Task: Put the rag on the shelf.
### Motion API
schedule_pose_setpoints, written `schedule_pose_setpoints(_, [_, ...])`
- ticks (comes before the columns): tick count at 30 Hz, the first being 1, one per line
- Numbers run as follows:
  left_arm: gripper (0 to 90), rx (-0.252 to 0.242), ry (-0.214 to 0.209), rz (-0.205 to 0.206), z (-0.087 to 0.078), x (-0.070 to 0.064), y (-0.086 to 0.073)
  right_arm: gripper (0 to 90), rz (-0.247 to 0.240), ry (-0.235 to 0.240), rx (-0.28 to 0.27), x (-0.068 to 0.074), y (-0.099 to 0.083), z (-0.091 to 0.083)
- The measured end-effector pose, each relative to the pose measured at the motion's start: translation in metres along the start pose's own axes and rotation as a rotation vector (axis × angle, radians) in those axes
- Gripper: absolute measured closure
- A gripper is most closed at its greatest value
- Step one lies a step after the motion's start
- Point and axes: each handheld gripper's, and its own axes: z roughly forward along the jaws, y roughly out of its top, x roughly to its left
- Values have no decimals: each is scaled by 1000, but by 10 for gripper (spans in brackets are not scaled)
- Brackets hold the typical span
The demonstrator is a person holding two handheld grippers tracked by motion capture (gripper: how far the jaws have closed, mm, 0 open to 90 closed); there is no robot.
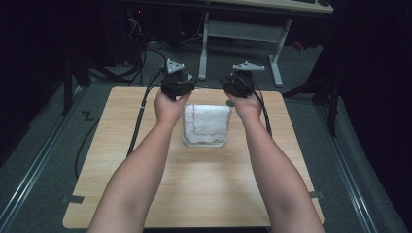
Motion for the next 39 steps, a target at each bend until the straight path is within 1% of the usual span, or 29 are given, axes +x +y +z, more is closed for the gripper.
schedule_pose_setpoints(4, [562, -13, 1, -9, -6, 1, -1, 624, 11, 7, -10, 0, 2, -5])
schedule_pose_setpoints(6, [559, -20, -3, -4, -11, 1, -2, 618, -1, 8, -16, 2, 2, -8])
schedule_pose_setpoints(8, [560, -10, 9, 3, -13, 1, -4, 616, -4, 8, -19, 3, 1, -12])
schedule_pose_setpoints(9, [560, -10, 4, -5, -15, 1, -5, 615, 8, 11, -26, 5, -3, -16])
schedule_pose_setpoints(11, [560, -24, -3, -15, -20, 2, -8, 613, 11, 9, -30, 7, -4, -18])
schedule_pose_setpoints(13, [561, -24, -11, -12, -23, 1, -10, 609, 1, 10, -35, 9, -7, -22])
schedule_pose_setpoints(14, [561, -22, -11, -2, -27, 0, -11, 605, -18, 10, -36, 12, -10, -29])
schedule_pose_setpoints(17, [563, -40, -32, 6, -39, -4, -15, 601, -26, 13, -41, 14, -13, -35])
schedule_pose_setpoints(19, [562, -41, -41, 5, -46, -6, -19, 601, -39, 17, -42, 17, -17, -42])
schedule_pose_setpoints(21, [560, -44, -41, 4, -52, -6, -23, 601, -61, 13, -46, 20, -22, -51])
schedule_pose_setpoints(22, [560, -37, -42, 4, -54, -6, -24, 598, -61, 18, -45, 20, -24, -54])
schedule_pose_setpoints(23, [560, -39, -41, 5, -56, -6, -26, 598, -61, 18, -45, 20, -24, -54])
schedule_pose_setpoints(25, [571, -40, -36, -3, -61, -5, -29, 590, -62, 24, -49, 21, -27, -60])
schedule_pose_setpoints(26, [571, -43, -42, -5, -65, -5, -31, 588, -53, 32, -51, 21, -29, -62])
schedule_pose_setpoints(27, [568, -43, -41, -1, -68, -5, -34, 586, -49, 42, -54, 21, -34, -69])
schedule_pose_setpoints(28, [568, -42, -39, 9, -72, -5, -36, 586, -49, 42, -54, 21, -34, -69])
schedule_pose_setpoints(31, [567, -45, -35, 24, -82, -4, -42, 583, -67, 40, -60, 23, -40, -80])
schedule_pose_setpoints(32, [567, -48, -38, 25, -85, -3, -44, 575, -71, 39, -64, 23, -44, -87])
schedule_pose_setpoints(33, [567, -60, -44, 28, -91, -3, -48, 575, -71, 39, -64, 23, -44, -87])
schedule_pose_setpoints(35, [564, -68, -52, 34, -99, -2, -55, 564, -85, 39, -66, 24, -49, -95])
schedule_pose_setpoints(36, [562, -56, -52, 35, -102, -2, -59, 561, -86, 38, -67, 25, -52, -98])
schedule_pose_setpoints(37, [559, -54, -50, 39, -106, -1, -63, 557, -89, 39, -67, 26, -54, -101])
schedule_pose_setpoints(38, [559, -53, -50, 41, -109, 0, -68, 553, -100, 42, -71, 28, -60, -109])
schedule_pose_setpoints(39, [559, -45, -51, 45, -113, 0, -72, 553, -100, 42, -71, 28, -60, -109])
